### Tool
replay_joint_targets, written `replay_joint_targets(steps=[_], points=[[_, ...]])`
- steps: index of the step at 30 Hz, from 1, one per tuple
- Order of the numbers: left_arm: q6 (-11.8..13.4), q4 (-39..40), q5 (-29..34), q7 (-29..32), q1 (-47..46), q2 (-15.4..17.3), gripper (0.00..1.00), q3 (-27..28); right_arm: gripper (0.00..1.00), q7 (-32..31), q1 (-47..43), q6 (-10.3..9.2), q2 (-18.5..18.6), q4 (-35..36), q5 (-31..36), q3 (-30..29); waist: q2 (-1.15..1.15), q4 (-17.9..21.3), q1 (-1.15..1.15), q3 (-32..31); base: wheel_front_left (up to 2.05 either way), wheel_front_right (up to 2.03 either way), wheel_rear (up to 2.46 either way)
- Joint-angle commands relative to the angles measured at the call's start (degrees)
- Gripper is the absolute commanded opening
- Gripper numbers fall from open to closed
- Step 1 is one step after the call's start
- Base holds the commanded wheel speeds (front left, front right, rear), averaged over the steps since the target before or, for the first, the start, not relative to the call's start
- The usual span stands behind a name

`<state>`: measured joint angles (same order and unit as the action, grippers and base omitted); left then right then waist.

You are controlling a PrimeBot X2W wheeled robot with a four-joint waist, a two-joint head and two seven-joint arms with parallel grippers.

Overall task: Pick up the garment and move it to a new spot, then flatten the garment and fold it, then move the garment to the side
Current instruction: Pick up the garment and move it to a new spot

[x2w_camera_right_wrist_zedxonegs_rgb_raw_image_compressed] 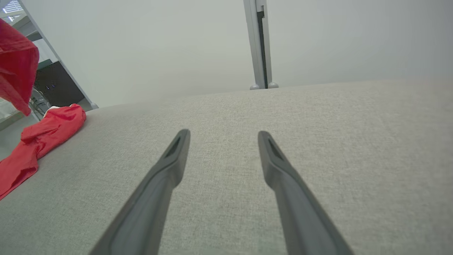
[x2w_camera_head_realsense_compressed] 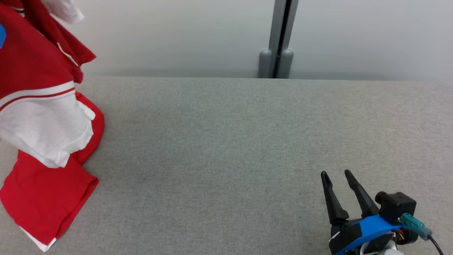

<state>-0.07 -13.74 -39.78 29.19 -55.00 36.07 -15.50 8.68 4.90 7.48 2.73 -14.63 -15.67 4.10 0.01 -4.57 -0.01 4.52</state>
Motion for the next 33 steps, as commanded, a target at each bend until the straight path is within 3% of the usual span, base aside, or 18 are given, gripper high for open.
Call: replay_joint_targets(steps=[1,8,17,27,28,29,30,31,33], points=[[-0.2,0.4,0.0,0.0,-0.7,-0.3,0.0,-0.1,1.0,0.2,-0.9,0.03,0.3,-0.2,-0.2,0.1,-0.01,2.6,0.01,-2.4,0.0,0.0,0.0],[-1.5,4.2,-2.0,-0.8,-2.5,-5.6,0.0,-2.5,1.0,0.8,-1.0,0.03,0.3,-1.8,-0.7,0.3,-0.01,9.4,0.01,-4.4,0.0,0.0,0.0],[-3.0,5.4,-6.2,-3.6,4.5,-14.0,0.0,-6.4,1.0,0.5,-0.3,0.03,0.3,-1.6,-1.1,0.9,-0.01,17.1,0.01,-3.8,0.0,0.0,0.0],[-4.0,-4.6,-1.7,-9.1,16.2,-19.0,0.0,-15.7,1.0,0.7,0.8,0.03,0.3,-0.9,-1.6,2.0,-0.01,20.7,0.01,-0.8,0.0,0.0,0.0],[-3.9,-6.5,-1.9,-10.4,17.6,-20.1,0.11,-16.1,1.0,0.7,0.9,0.03,0.3,-1.0,-1.6,2.0,-0.01,20.7,0.01,-0.7,0.0,0.0,0.0],[-3.7,-8.1,-1.1,-12.2,18.5,-20.9,0.35,-16.6,1.0,0.8,0.9,0.03,0.3,-1.0,-1.7,1.8,-0.01,20.6,0.01,-0.5,0.0,0.0,0.0],[-3.6,-10.0,-0.5,-13.7,19.4,-21.5,0.75,-17.2,1.0,0.8,1.0,0.03,0.3,-1.1,-2.0,1.9,-0.01,20.4,0.01,-0.4,0.0,0.0,0.0],[-3.3,-12.1,-1.0,-15.2,21.0,-22.6,1.0,-17.2,1.0,0.8,1.0,0.03,0.3,-1.2,-2.3,1.9,-0.01,20.3,0.01,-0.4,0.0,0.0,0.0],[-2.8,-15.4,0.5,-18.9,22.7,-23.8,1.0,-17.9,1.0,0.9,1.0,0.03,0.3,-1.3,-2.0,1.6,-0.01,19.9,0.01,-0.5,0.0,0.0,0.0]])
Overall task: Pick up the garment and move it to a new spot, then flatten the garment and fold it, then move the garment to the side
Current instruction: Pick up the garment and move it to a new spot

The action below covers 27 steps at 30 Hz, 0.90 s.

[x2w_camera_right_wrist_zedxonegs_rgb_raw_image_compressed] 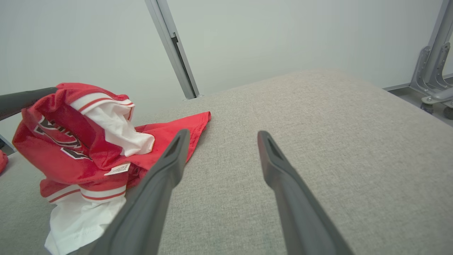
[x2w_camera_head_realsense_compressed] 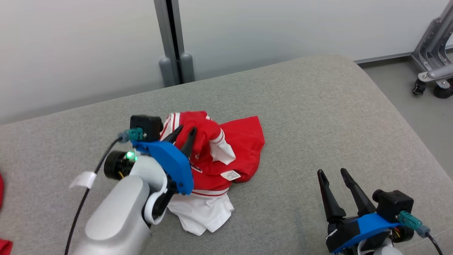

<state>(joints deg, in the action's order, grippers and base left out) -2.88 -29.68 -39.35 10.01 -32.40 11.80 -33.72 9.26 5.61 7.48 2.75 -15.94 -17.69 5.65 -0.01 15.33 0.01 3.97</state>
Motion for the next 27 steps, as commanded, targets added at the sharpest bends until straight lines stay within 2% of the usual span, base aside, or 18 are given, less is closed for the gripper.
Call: replay_joint_targets(steps=[1,5,11,18,27], points=[[0.4,-0.9,0.1,-1.3,1.2,-0.6,1.0,0.1,1.0,0.4,0.2,0.03,0.3,0.0,0.2,-0.3,0.01,-0.4,-0.01,-0.1,0.0,0.0,0.0],[0.3,-4.5,0.1,-6.6,5.1,-4.0,1.0,-1.1,1.0,-0.1,-0.9,0.03,0.3,0.0,1.2,-2.2,0.01,-2.9,-0.01,-1.1,0.0,0.0,0.0],[0.5,-4.6,1.4,-15.9,9.2,-4.8,1.0,-1.2,1.0,-1.1,-2.4,0.03,0.3,1.0,1.7,-3.5,0.01,-6.9,-0.01,-3.2,0.0,0.0,0.0],[2.8,0.9,2.7,-23.4,14.0,-0.6,1.0,2.0,1.0,-1.9,-3.9,0.03,0.3,1.9,1.9,-5.1,0.01,-10.1,-0.01,-4.9,0.0,0.0,0.0],[8.9,10.6,6.6,-25.2,22.6,5.2,1.0,8.3,1.0,-2.6,-5.0,0.03,0.3,2.3,3.2,-7.7,0.01,-12.3,-0.01,-5.6,0.0,0.0,0.0]])
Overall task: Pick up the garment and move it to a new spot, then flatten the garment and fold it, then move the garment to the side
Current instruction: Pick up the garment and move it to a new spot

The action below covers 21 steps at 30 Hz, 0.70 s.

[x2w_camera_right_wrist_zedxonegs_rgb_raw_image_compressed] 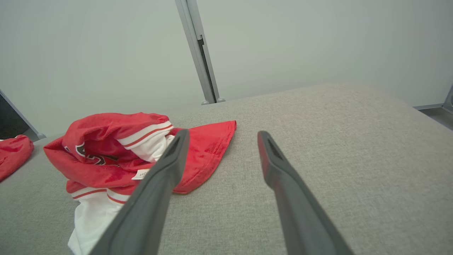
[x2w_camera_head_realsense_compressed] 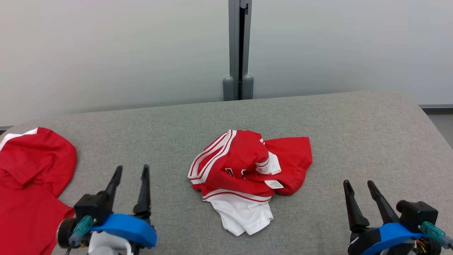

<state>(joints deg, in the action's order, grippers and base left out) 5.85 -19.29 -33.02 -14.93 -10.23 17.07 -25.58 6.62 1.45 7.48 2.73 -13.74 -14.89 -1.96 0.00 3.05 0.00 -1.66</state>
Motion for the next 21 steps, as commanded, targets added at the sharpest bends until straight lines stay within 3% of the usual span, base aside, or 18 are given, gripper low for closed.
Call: replay_joint_targets(steps=[1,5,21], points=[[0.9,1.3,0.9,-0.3,1.2,0.2,1.0,1.2,1.0,-0.1,-0.8,0.03,0.3,0.0,0.4,-0.2,0.0,-0.1,0.0,-0.1,0.0,0.0,0.0],[2.0,4.8,2.9,-0.3,6.0,0.2,1.0,5.3,1.0,-0.4,-1.2,0.03,0.3,-0.4,0.4,-0.9,0.0,-0.4,0.0,-0.3,0.0,0.0,0.0],[-1.5,3.9,6.5,-0.3,9.8,-1.4,1.0,10.0,1.0,-0.3,-1.0,0.03,0.3,-2.3,-0.7,-0.8,0.0,-1.6,0.0,0.0,0.0,0.0,0.0]])
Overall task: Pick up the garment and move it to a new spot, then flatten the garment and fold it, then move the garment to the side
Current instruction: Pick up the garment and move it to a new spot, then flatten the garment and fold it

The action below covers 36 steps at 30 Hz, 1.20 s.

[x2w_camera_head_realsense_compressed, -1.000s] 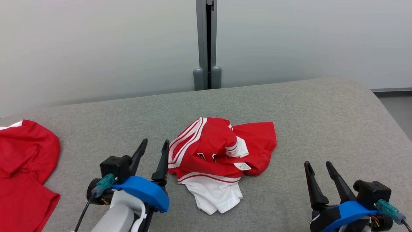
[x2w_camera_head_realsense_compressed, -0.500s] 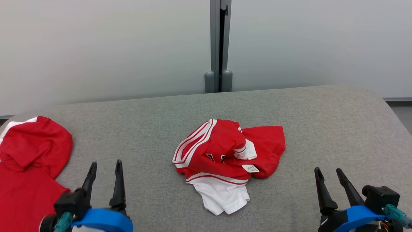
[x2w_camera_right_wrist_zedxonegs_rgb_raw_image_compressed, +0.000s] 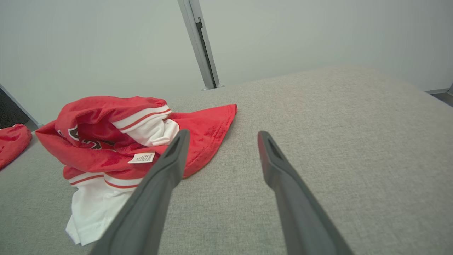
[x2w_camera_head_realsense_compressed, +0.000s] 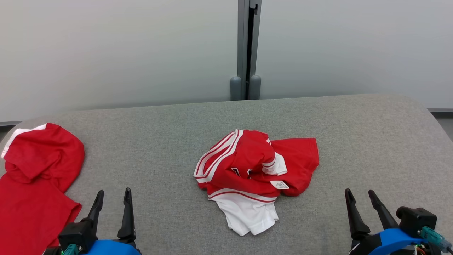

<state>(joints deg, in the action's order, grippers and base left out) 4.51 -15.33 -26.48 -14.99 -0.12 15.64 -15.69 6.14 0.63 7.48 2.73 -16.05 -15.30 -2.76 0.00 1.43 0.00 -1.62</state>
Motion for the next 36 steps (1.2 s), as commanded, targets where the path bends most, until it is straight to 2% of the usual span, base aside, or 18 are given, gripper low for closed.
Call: replay_joint_targets(steps=[1,17,23,29,36], points=[[-0.3,-0.3,0.5,-0.3,-0.7,-0.2,1.0,0.0,1.0,0.2,-0.2,0.03,0.3,-0.2,-0.3,0.0,0.0,0.0,0.0,0.0,0.0,0.0,0.0],[-1.3,-1.8,1.6,-0.3,-1.6,-1.3,1.0,0.3,1.0,0.3,0.6,0.03,0.3,-1.0,-0.5,0.8,0.0,-0.4,0.0,0.0,0.0,0.0,0.0],[-1.5,-1.9,2.1,-0.3,-2.7,-1.0,1.0,-0.1,1.0,-1.7,5.0,0.03,0.3,-1.6,1.3,6.3,0.0,-0.5,0.0,1.2,0.0,0.0,0.0],[-2.0,-1.8,2.4,-0.1,-4.5,-1.2,1.0,-1.0,1.0,-4.2,14.6,0.03,0.3,-8.9,2.9,14.4,0.0,-1.7,0.0,3.2,0.0,0.0,0.0],[-3.1,-2.3,3.2,0.0,-7.4,-2.2,1.0,-2.9,1.0,-4.4,25.1,0.03,0.3,-21.5,5.2,17.6,0.0,-4.9,0.0,5.9,0.0,0.0,0.0]])
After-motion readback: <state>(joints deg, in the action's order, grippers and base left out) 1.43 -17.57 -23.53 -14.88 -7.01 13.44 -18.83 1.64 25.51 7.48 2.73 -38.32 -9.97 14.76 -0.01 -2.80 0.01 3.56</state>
